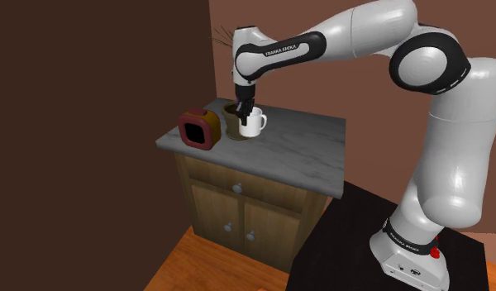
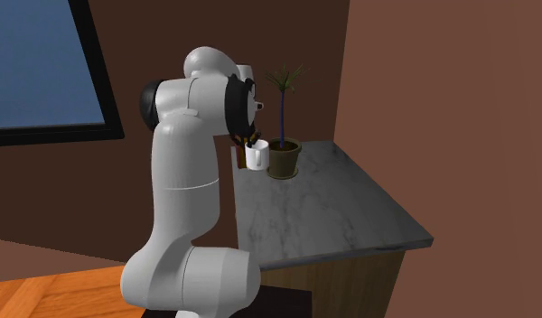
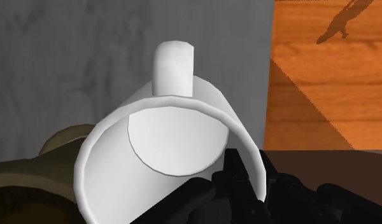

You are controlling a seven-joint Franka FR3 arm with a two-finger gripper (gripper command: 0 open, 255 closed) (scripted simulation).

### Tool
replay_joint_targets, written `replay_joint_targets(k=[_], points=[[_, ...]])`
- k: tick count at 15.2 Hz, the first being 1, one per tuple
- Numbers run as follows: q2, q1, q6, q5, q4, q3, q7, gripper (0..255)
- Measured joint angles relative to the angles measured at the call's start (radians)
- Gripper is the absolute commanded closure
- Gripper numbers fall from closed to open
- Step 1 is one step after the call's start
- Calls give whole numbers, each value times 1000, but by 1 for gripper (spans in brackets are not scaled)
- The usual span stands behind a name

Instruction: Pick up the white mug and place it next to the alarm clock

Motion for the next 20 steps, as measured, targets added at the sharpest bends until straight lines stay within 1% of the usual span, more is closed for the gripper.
replay_joint_targets(k=[7,16,20], points=[[19,-1,92,1,-72,0,-1,255],[57,-1,197,3,-140,1,-1,255],[73,-2,224,4,-151,1,-2,255]])
